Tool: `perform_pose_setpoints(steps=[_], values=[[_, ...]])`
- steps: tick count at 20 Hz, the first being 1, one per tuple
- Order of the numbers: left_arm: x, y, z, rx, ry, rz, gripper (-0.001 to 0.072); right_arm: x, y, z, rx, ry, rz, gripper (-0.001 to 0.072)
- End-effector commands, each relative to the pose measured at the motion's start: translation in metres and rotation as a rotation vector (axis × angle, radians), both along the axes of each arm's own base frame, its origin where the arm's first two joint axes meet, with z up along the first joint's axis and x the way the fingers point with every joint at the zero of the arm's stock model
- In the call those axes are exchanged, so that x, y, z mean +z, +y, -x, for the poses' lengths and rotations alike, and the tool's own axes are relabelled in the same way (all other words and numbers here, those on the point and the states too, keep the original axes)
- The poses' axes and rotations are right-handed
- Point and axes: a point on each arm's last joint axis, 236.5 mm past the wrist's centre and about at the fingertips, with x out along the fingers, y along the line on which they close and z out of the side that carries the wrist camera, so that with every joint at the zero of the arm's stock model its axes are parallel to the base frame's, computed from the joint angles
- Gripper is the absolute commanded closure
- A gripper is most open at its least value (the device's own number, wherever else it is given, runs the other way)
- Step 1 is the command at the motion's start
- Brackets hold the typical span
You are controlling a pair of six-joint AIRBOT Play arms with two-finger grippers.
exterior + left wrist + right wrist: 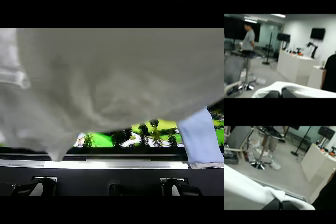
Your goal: Fold the shirts.
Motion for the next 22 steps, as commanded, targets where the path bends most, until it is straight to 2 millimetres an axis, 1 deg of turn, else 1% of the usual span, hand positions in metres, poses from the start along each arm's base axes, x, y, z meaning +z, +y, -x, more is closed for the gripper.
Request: perform_pose_setpoints(steps=[1, 2, 3, 4, 5, 6, 7, 8, 9, 10, 11, 12, 13, 15, 16, 17, 19, 21, 22], values=[[-0.060, 0.031, -0.036, 0.118, 0.252, -0.060, 0.0679, -0.061, -0.007, -0.031, -0.005, 0.264, -0.010, 0.0668], [-0.085, 0.041, -0.056, 0.141, 0.347, -0.078, 0.0679, -0.095, -0.008, -0.055, 0.011, 0.402, -0.003, 0.0668], [-0.114, 0.050, -0.081, 0.145, 0.447, -0.099, 0.0679, -0.132, -0.009, -0.078, 0.037, 0.540, 0.009, 0.0668], [-0.144, 0.055, -0.107, 0.134, 0.540, -0.110, 0.0679, -0.172, -0.008, -0.100, 0.069, 0.683, -0.001, 0.0668], [-0.181, 0.061, -0.136, 0.120, 0.642, -0.108, 0.0679, -0.215, -0.005, -0.126, 0.105, 0.816, -0.035, 0.0668], [-0.221, 0.066, -0.161, 0.103, 0.745, -0.108, 0.0679, -0.257, -0.001, -0.148, 0.135, 0.931, -0.072, 0.0668], [-0.270, 0.071, -0.186, 0.080, 0.864, -0.110, 0.0679, -0.303, 0.002, -0.169, 0.161, 1.046, -0.112, 0.0668], [-0.320, 0.074, -0.207, 0.058, 0.975, -0.107, 0.0679, -0.343, 0.004, -0.187, 0.179, 1.135, -0.150, 0.0668], [-0.365, 0.076, -0.224, 0.041, 1.061, -0.102, 0.0679, -0.380, 0.011, -0.208, 0.208, 1.195, -0.207, 0.0668], [-0.406, 0.079, -0.242, 0.031, 1.123, -0.099, 0.0679, -0.412, 0.019, -0.232, 0.230, 1.210, -0.272, 0.0668], [-0.444, 0.082, -0.258, 0.027, 1.179, -0.087, 0.0679, -0.435, 0.029, -0.253, 0.251, 1.200, -0.350, 0.0667], [-0.473, 0.081, -0.271, 0.017, 1.220, -0.069, 0.0679, -0.454, 0.038, -0.274, 0.264, 1.171, -0.429, 0.0667], [-0.496, 0.078, -0.284, 0.005, 1.245, -0.034, 0.0679, -0.466, 0.044, -0.292, 0.261, 1.136, -0.504, 0.0667], [-0.525, 0.070, -0.306, -0.019, 1.253, 0.059, 0.0678, -0.479, 0.050, -0.321, 0.245, 1.063, -0.631, 0.0667], [-0.535, 0.065, -0.314, -0.034, 1.257, 0.104, 0.0679, -0.484, 0.052, -0.330, 0.241, 1.040, -0.673, 0.0666], [-0.545, 0.059, -0.317, -0.054, 1.272, 0.144, 0.0678, -0.489, 0.053, -0.334, 0.239, 1.037, -0.694, 0.0666], [-0.565, 0.047, -0.316, -0.082, 1.317, 0.155, 0.0678, -0.500, 0.055, -0.331, 0.239, 1.067, -0.699, 0.0666], [-0.573, 0.034, -0.310, -0.115, 1.355, 0.141, 0.0676, -0.501, 0.056, -0.329, 0.244, 1.077, -0.701, 0.0665], [-0.571, 0.032, -0.306, -0.128, 1.368, 0.139, 0.0609, -0.496, 0.058, -0.323, 0.260, 1.092, -0.705, 0.0654]])
